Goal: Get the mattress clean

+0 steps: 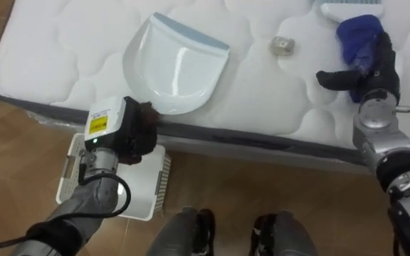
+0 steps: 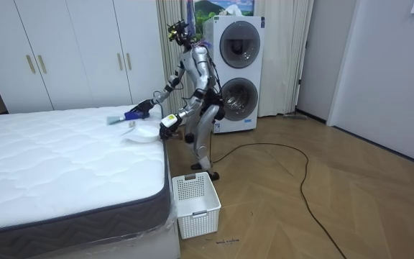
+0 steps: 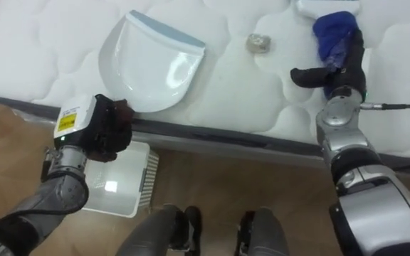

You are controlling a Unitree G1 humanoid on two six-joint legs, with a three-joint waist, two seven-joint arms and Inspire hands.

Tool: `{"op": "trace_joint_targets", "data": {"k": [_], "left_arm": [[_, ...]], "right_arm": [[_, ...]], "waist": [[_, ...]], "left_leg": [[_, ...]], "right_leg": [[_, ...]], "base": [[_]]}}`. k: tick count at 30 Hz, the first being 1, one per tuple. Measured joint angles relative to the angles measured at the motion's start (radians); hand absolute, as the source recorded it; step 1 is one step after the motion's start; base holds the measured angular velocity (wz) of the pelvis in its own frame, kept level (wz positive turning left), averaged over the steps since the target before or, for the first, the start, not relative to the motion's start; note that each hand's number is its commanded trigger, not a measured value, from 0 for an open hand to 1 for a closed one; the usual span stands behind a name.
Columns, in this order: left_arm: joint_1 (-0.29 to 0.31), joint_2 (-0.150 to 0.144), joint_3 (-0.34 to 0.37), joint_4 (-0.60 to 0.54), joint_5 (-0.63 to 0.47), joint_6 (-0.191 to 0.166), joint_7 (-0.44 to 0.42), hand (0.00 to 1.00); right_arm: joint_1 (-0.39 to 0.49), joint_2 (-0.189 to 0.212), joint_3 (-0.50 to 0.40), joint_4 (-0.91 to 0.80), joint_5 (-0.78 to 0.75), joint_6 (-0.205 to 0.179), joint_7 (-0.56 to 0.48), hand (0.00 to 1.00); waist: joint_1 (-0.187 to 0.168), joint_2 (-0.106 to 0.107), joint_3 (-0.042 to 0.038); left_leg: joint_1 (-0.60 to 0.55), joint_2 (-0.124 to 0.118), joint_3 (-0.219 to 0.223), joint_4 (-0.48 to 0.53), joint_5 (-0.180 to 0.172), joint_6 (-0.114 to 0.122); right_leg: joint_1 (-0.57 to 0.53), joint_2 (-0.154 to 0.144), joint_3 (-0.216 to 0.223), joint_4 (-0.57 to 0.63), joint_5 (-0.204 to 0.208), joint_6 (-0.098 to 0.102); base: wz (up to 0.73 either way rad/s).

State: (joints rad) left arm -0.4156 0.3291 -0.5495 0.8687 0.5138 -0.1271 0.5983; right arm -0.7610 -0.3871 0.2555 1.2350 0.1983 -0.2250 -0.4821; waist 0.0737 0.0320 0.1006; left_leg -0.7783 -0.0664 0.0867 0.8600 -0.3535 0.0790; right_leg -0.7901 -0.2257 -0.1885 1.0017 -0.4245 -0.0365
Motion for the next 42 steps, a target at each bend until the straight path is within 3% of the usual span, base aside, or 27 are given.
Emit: {"op": "trace_joint_targets", "data": {"k": [4,9,13,17,30,32,33,42], "left_arm": [[0.0,0.001,-0.01,-0.041,-0.002,0.007,0.009,1.0],[0.002,0.021,-0.029,-0.108,-0.013,0.034,-0.016,1.0],[0.002,0.051,-0.053,-0.128,-0.013,0.045,-0.039,1.0],[0.0,0.067,-0.052,-0.144,-0.024,0.062,-0.04,1.0],[0.034,0.08,-0.051,-0.182,-0.008,0.132,-0.051,1.0],[0.034,0.081,-0.047,-0.182,-0.009,0.132,-0.066,1.0],[0.034,0.081,-0.046,-0.182,-0.009,0.132,-0.073,1.0],[0.036,0.086,-0.044,-0.183,-0.009,0.143,-0.147,1.0]], "right_arm": [[-0.029,-0.063,0.003,0.018,-0.157,0.012,-0.071,0.0],[-0.085,-0.128,0.075,0.038,-0.201,0.075,-0.142,0.0],[-0.122,-0.139,0.098,0.049,-0.201,0.109,-0.171,0.0],[-0.165,-0.146,0.119,0.048,-0.203,0.147,-0.199,0.0],[-0.178,-0.164,0.139,0.052,-0.212,0.202,-0.182,0.02],[-0.178,-0.164,0.139,0.052,-0.212,0.202,-0.162,0.95],[-0.178,-0.164,0.139,0.052,-0.212,0.202,-0.145,1.0],[-0.177,-0.176,0.155,0.084,-0.201,0.203,-0.009,1.0]], "waist": [[-0.003,0.001,-0.0004],[-0.011,0.001,-0.0005],[-0.015,0.001,-0.0007],[-0.011,0.0,-0.0008],[-0.018,-0.004,-0.0029],[-0.018,-0.004,-0.0029],[-0.018,-0.004,-0.003],[-0.017,-0.001,-0.0042]], "left_leg": [[-0.061,-0.018,-0.008,0.019,0.013,-0.006],[-0.117,-0.029,-0.014,0.024,0.042,-0.018],[-0.156,-0.01,-0.011,0.032,0.055,-0.024],[-0.209,-0.001,-0.007,0.061,0.057,-0.025],[-0.229,-0.002,0.001,0.077,0.063,-0.024],[-0.229,-0.001,0.001,0.077,0.064,-0.024],[-0.229,-0.001,0.002,0.078,0.064,-0.024],[-0.221,-0.001,-0.001,0.084,0.066,-0.022]], "right_leg": [[-0.06,-0.021,-0.002,0.042,-0.011,-0.005],[-0.103,-0.056,-0.03,0.059,-0.031,-0.028],[-0.123,-0.057,-0.061,0.061,-0.034,-0.037],[-0.171,-0.051,-0.059,0.084,-0.036,-0.042],[-0.195,-0.06,-0.054,0.111,-0.037,-0.051],[-0.195,-0.059,-0.054,0.111,-0.037,-0.051],[-0.195,-0.059,-0.054,0.111,-0.037,-0.052],[-0.184,-0.065,-0.061,0.114,-0.035,-0.054]], "base": [[0.24],[0.26],[0.23],[0.07],[0.01],[0.0],[0.0],[0.0]]}}
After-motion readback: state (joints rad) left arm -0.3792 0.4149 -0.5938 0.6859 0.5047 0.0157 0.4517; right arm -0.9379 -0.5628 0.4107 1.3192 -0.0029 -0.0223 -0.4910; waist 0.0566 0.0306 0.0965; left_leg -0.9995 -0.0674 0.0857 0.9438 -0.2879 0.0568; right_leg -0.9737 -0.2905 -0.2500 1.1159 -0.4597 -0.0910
